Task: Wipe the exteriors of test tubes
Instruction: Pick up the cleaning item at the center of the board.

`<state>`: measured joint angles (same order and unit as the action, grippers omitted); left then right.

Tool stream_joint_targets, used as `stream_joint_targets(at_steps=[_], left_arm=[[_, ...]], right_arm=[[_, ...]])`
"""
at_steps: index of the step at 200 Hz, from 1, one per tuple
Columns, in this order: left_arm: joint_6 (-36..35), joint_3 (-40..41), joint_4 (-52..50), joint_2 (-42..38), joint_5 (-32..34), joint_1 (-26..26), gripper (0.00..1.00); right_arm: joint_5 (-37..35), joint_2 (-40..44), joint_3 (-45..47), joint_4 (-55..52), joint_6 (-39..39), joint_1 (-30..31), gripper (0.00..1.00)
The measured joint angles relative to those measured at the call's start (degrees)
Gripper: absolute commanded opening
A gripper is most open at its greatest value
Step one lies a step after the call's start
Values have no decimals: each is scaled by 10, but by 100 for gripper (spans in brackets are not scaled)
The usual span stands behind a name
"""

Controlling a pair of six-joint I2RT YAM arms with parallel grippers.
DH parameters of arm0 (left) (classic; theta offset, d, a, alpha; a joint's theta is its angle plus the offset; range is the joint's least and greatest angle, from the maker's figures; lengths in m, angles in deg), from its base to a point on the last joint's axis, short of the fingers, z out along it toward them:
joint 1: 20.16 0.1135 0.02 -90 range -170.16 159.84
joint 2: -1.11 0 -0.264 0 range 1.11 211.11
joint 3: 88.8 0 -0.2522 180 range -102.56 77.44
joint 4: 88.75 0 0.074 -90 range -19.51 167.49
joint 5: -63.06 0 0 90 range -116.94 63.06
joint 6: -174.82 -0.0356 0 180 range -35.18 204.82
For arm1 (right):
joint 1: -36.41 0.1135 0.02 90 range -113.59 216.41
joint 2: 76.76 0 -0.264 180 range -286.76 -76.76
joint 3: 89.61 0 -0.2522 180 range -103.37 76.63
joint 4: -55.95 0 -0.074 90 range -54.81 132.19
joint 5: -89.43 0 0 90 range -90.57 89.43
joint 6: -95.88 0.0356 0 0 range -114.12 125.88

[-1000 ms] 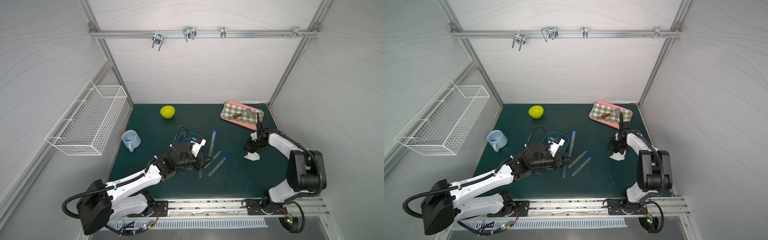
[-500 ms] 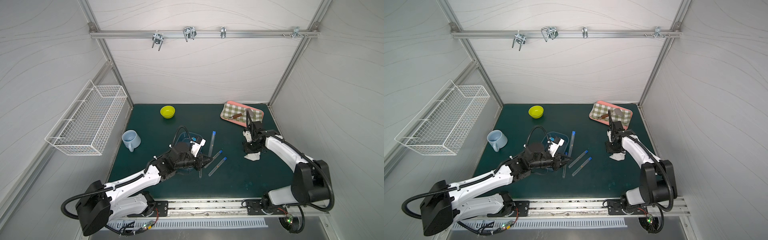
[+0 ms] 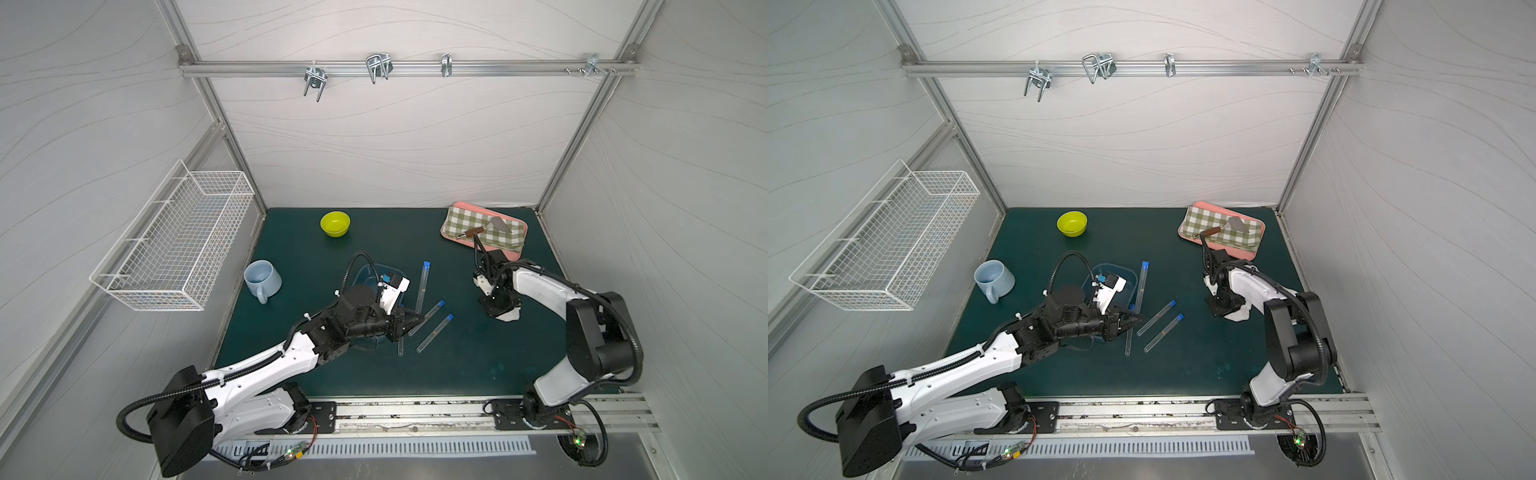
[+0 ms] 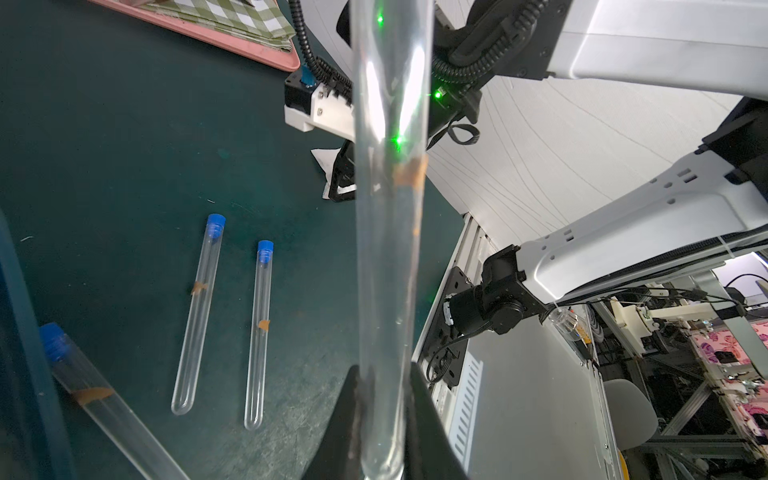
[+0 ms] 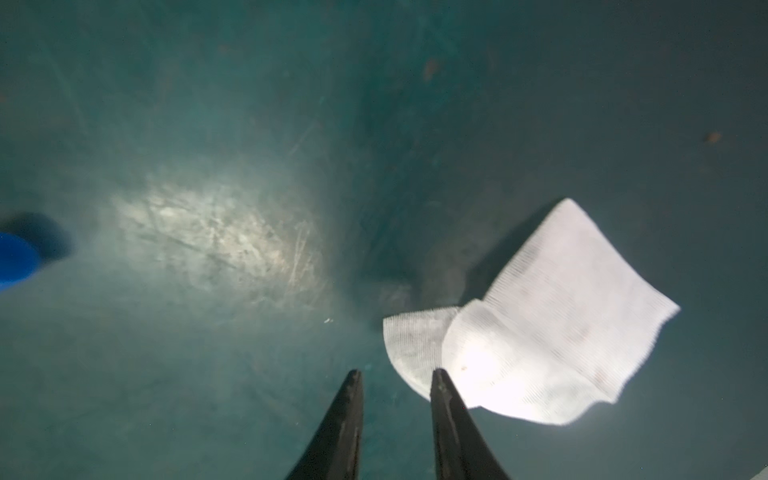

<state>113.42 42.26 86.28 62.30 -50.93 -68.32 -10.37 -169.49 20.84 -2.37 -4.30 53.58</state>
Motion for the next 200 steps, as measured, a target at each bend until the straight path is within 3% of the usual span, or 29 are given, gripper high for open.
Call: stream_joint_targets(at_steps=[94, 115, 168, 200], left_arm=[[-1, 6, -9, -9, 0, 0, 8], [-1, 6, -9, -9, 0, 0, 8], [-1, 12, -9, -13, 0, 0, 8], [-1, 13, -8, -18, 0, 0, 8]], right_arm=[[-80, -30, 4, 0, -9, 9, 37], [-89, -30, 6, 1, -12, 9, 31], [-93, -43, 6, 0, -17, 12, 2], [-90, -43, 3, -3, -10, 11, 0]])
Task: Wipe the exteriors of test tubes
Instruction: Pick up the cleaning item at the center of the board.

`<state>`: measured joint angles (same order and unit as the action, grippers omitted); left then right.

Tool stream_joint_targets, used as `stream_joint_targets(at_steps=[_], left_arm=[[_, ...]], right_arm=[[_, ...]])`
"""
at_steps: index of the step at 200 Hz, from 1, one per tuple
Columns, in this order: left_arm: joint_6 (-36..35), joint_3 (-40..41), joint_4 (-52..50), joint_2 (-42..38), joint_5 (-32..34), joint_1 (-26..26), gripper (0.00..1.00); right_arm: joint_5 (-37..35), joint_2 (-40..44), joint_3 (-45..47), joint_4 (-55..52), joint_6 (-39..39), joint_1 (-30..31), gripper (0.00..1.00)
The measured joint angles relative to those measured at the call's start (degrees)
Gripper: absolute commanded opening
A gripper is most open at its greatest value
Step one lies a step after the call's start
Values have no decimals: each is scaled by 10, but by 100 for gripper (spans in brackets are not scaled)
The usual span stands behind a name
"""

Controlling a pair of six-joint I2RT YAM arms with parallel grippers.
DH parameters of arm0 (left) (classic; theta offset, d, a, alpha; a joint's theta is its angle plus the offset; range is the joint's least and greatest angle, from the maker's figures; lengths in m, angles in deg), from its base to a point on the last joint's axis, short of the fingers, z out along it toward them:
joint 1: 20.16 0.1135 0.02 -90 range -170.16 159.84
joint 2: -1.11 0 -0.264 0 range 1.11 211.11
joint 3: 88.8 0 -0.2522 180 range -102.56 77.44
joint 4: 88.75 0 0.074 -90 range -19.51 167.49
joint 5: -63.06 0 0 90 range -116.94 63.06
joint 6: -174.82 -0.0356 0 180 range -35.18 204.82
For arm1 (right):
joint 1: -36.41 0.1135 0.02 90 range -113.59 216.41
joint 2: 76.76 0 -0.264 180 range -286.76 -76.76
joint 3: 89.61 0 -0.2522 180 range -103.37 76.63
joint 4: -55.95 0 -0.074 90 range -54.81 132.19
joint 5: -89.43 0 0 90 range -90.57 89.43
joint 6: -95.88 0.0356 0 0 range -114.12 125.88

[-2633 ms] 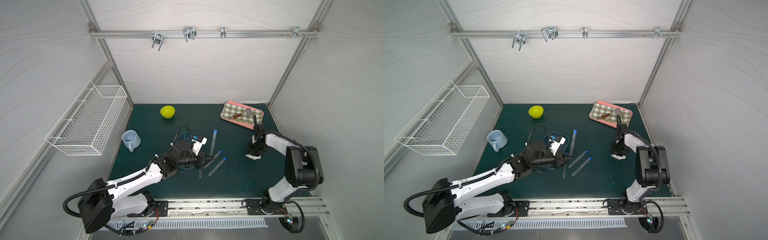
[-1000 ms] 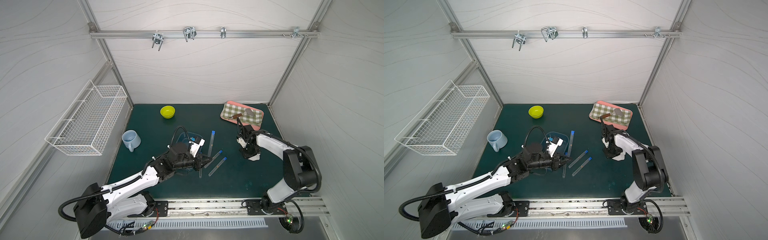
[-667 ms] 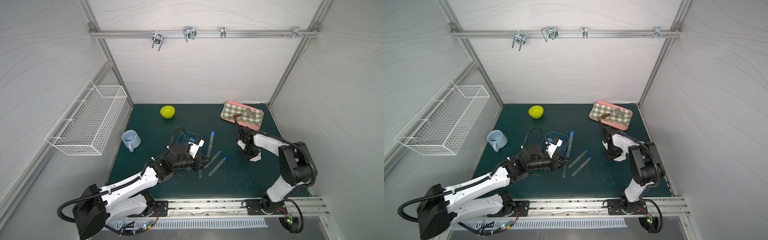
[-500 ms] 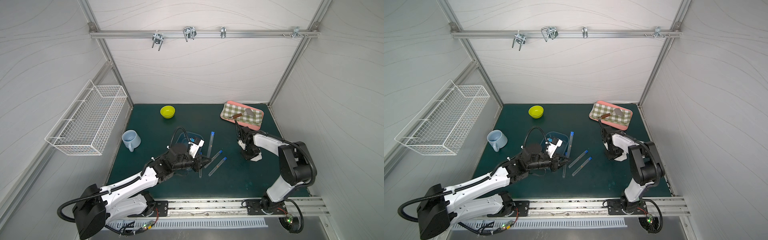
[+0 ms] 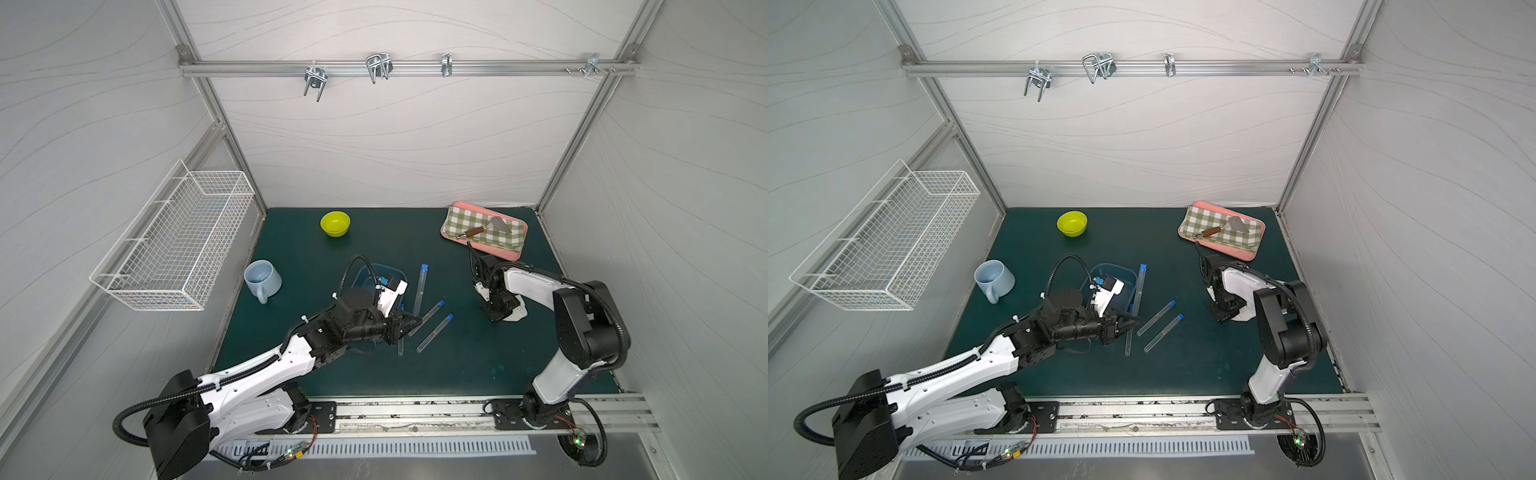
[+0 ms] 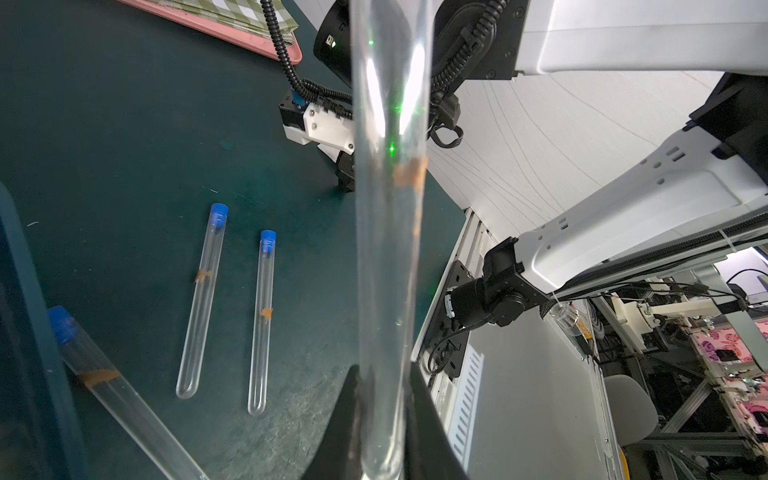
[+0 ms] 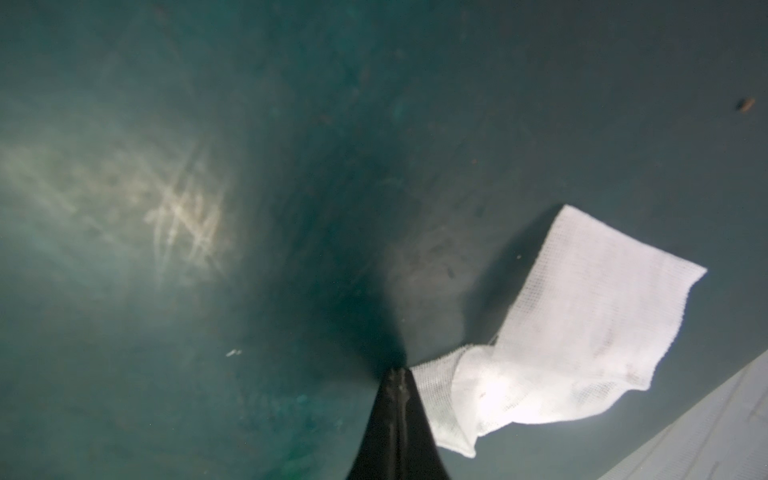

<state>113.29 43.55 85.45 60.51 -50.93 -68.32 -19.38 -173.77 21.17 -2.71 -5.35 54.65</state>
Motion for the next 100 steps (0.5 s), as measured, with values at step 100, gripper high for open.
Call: stream_joint_targets(at_steps=[100], left_arm=[[1, 2, 0, 0, 0, 0, 8]], right_arm=[[198, 7, -177, -31, 117, -48, 0]])
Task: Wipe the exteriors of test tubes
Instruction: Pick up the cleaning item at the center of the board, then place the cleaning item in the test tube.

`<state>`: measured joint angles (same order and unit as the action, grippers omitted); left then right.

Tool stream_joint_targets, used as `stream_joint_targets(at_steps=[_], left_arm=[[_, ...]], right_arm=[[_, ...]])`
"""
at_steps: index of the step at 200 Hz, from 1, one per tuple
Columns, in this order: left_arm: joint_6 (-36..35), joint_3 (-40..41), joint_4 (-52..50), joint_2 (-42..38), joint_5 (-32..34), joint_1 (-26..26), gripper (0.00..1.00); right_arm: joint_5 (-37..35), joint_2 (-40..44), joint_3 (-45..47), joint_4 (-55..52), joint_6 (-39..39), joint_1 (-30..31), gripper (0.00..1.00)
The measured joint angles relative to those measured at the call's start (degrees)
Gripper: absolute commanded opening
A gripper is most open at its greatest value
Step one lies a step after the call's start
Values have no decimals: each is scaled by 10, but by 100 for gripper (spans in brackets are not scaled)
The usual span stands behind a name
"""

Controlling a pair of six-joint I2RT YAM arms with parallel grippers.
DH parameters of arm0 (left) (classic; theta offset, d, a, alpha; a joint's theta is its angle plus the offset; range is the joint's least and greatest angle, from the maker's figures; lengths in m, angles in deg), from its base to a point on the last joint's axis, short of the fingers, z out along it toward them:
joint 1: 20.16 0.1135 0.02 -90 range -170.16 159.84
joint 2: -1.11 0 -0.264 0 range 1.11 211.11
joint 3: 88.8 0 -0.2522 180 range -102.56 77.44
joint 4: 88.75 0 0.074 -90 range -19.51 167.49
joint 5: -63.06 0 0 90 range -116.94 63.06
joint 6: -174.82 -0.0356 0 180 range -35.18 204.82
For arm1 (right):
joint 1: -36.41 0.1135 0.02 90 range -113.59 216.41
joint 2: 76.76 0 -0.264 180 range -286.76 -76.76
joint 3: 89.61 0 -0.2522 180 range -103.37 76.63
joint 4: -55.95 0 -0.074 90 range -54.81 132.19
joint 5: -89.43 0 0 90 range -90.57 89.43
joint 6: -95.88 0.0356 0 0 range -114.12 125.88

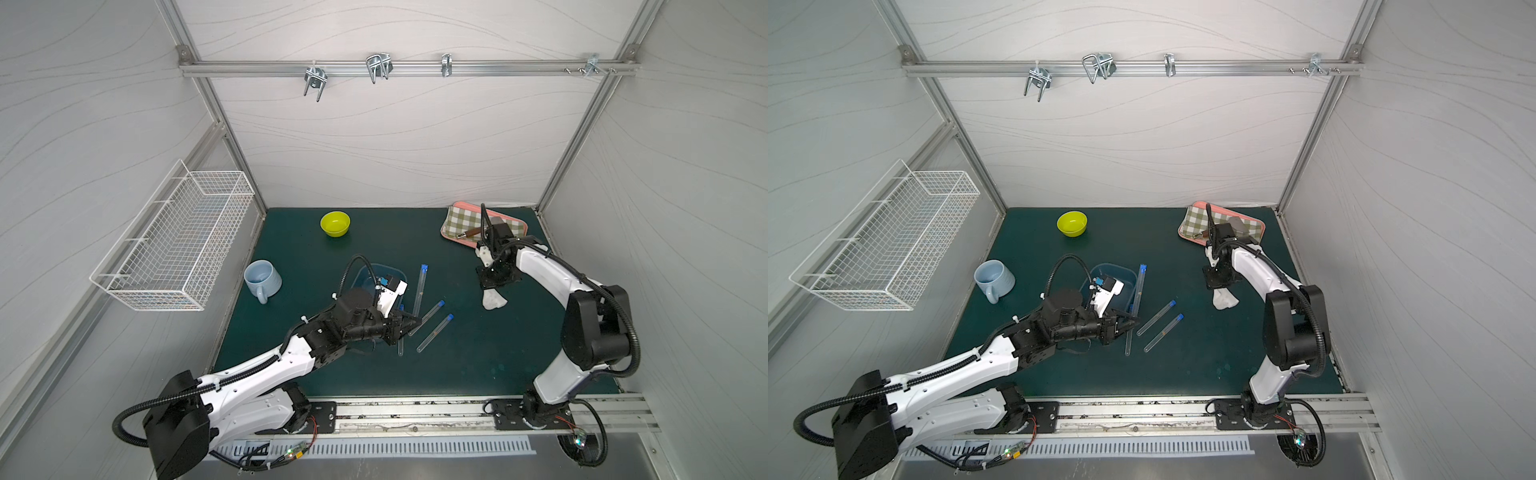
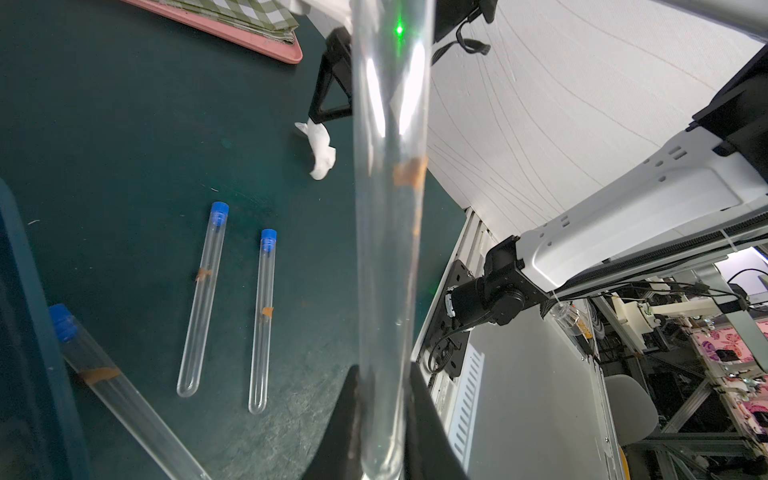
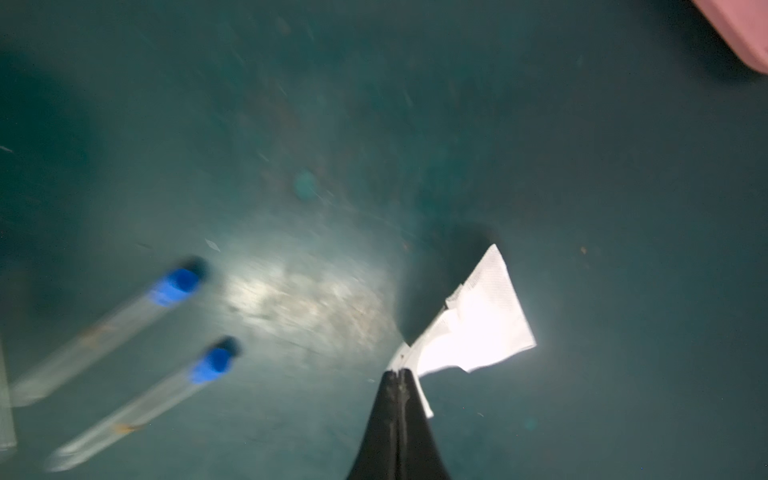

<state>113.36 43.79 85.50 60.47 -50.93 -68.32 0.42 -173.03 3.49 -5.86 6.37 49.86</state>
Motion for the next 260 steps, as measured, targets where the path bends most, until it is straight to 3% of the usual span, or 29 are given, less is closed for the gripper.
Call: stream_joint_targets(at_steps=[51, 109, 154, 206, 260], left_arm=[[-1, 0, -1, 0, 0, 0, 8], [-5, -6, -14, 33, 2, 0, 8], [-10, -54, -27, 73, 1, 0, 7], [-15, -98, -28, 132, -12, 0, 7], [-18, -136, -30, 162, -24, 0, 6]], right_arm=[[130, 20, -7, 11, 75, -20, 0], [256, 191, -7, 9, 109, -21, 0], [353, 268, -7, 9, 153, -19, 0], [432, 311, -3, 58, 243, 42, 0], [442, 310, 2, 115, 310, 114, 0]])
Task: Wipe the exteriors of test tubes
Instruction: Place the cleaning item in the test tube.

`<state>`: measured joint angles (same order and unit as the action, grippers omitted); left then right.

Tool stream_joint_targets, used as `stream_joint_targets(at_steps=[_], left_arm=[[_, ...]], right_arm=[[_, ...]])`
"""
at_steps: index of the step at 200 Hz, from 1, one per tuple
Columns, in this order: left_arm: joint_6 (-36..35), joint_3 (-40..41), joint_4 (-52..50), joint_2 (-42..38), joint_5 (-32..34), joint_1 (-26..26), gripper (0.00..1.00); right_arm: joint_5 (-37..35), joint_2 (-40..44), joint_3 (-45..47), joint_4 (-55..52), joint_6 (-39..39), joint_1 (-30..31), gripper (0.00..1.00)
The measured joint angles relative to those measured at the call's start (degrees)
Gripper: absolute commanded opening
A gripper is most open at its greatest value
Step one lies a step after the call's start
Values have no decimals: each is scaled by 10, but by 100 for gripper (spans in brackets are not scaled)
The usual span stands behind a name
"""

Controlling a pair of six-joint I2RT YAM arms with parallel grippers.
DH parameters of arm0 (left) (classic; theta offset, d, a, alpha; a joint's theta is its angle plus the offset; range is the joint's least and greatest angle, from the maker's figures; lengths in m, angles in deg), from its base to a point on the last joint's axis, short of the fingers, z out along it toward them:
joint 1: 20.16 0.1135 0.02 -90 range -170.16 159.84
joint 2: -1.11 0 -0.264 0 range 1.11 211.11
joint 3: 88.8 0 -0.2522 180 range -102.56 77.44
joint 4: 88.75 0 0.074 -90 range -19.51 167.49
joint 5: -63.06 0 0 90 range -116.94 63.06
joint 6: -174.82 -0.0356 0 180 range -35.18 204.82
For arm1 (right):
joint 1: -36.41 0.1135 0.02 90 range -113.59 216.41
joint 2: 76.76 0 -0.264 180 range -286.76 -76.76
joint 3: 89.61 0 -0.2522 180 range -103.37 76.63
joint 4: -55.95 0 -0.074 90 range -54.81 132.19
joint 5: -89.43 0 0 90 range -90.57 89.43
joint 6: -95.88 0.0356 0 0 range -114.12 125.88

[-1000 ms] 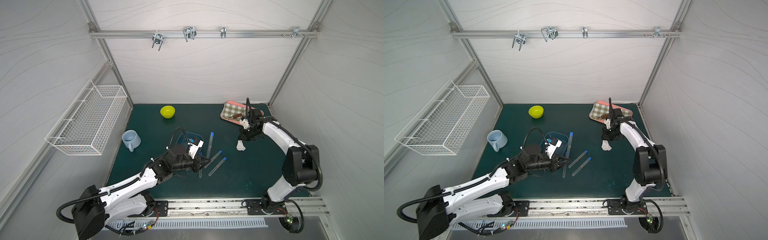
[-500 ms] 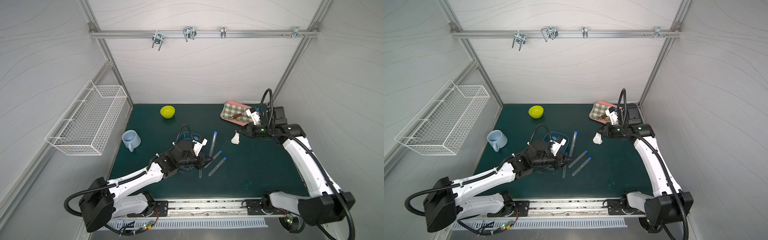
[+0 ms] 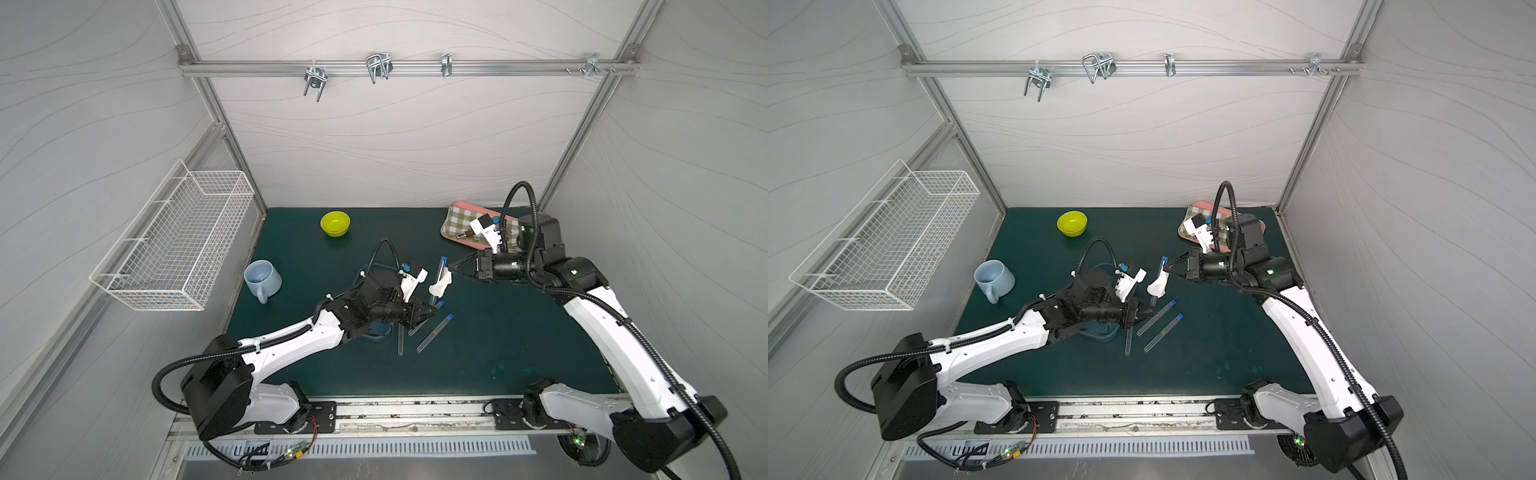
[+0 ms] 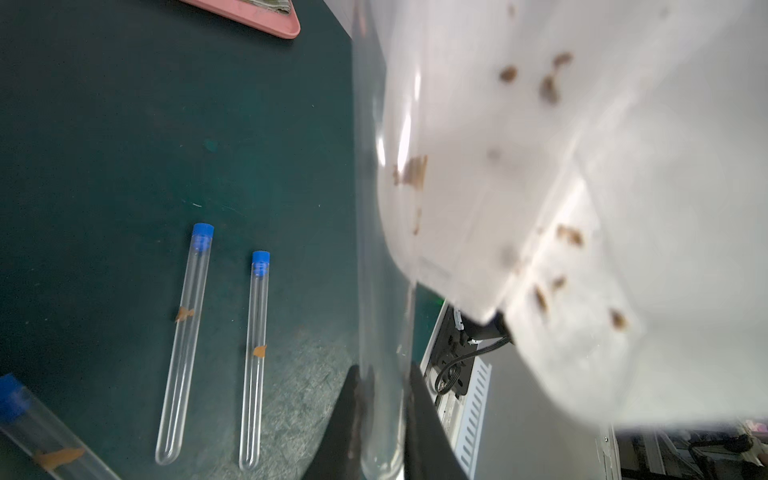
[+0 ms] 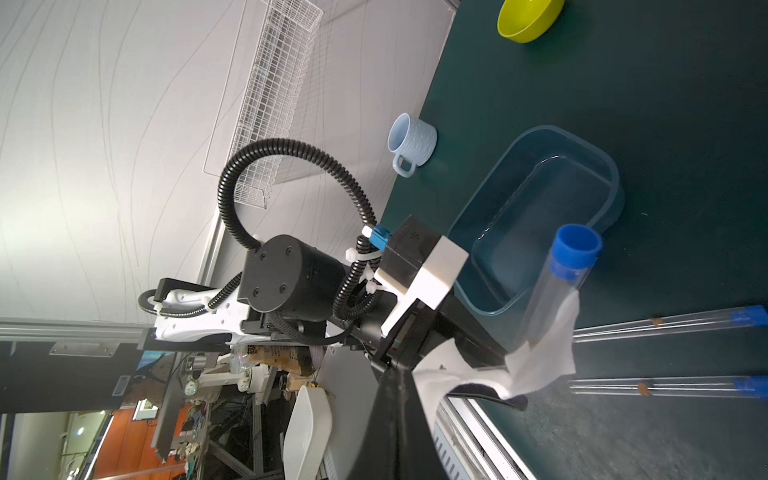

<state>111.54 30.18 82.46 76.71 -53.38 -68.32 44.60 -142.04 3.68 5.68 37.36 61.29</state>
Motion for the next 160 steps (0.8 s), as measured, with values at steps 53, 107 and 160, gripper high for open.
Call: stream_joint_targets(at_steps=[53, 107, 160], left_arm=[[7, -3, 10, 0, -16, 0, 6], [21, 3, 31, 0, -31, -3, 6], [29, 5, 45, 0, -42, -4, 6]], right_arm=[[-43, -36, 0, 22, 20, 8, 0], [-89, -76, -8, 41, 32, 33, 0], [-144, -110, -61, 28, 15, 70, 0]])
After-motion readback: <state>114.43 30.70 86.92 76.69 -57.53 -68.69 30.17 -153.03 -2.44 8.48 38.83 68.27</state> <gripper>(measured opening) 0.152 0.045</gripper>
